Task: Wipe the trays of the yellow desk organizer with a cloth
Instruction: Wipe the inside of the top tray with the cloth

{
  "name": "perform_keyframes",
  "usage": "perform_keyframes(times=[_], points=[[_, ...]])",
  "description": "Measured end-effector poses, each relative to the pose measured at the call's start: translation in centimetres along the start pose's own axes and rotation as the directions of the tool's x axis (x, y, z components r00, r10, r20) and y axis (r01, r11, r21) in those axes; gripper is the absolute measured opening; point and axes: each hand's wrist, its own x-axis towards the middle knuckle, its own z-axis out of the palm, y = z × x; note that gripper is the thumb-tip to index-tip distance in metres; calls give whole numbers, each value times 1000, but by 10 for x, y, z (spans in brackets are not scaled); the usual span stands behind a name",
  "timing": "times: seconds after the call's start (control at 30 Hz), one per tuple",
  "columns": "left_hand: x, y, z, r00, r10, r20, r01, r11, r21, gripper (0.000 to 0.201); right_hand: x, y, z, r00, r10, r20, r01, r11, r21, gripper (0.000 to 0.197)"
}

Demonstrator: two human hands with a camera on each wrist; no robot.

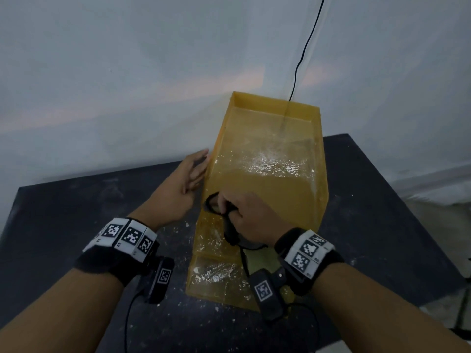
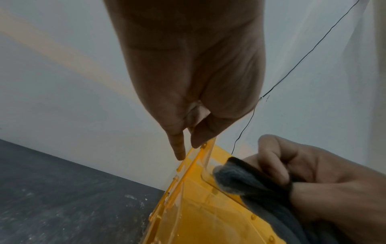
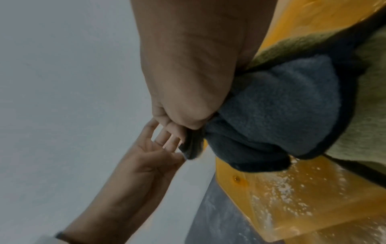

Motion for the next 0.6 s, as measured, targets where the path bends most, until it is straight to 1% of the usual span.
perform_keyframes(times=[0.03, 0.07, 0.13, 0.17, 0.2, 0.3, 0.37, 0.47, 0.5, 0.53, 0.6], points=[[0, 0, -1, 1000, -7, -1, 7, 1000, -11, 100, -1, 0, -1, 1000, -6, -10, 7, 1000, 22, 27], [1, 0, -1, 1000, -13, -1, 13, 1000, -25, 101, 0, 0, -1, 997, 8, -79, -4, 998, 55, 27], [1, 0, -2, 1000, -18, 9, 19, 999, -41, 102, 9, 0, 4, 956, 104, -274, -81, 992, 93, 32], [1, -1, -2, 1000, -19, 16, 20, 999, -38, 103, 13, -2, 10, 940, 151, -307, -128, 987, 94, 34], [1, -2, -2, 1000, -20, 23, 21, 999, -34, 104, 16, -7, 18, 941, 158, -298, -143, 987, 71, 36], [0, -4, -4, 999, -25, 33, 26, 1000, -17, 107, 10, -14, 39, 961, 65, -268, -70, 997, -10, 34], [-1, -3, -3, 999, -23, 37, 23, 1000, -6, 107, 2, -8, 36, 969, 11, -246, -19, 999, -29, 31], [-1, 1, 0, 999, -28, 23, 28, 1000, 0, 104, -8, 0, 24, 987, -91, -129, 93, 996, 7, 29], [0, 2, 1, 999, -29, 17, 29, 1000, -5, 104, -9, 2, 20, 986, -99, -134, 105, 994, 33, 30], [0, 2, 1, 1000, -28, 13, 29, 999, -16, 103, -9, 4, 17, 979, -71, -190, 84, 995, 61, 32], [0, 2, 2, 1000, -23, 16, 24, 999, -30, 102, -1, 6, 13, 936, 65, -346, -34, 995, 96, 37]])
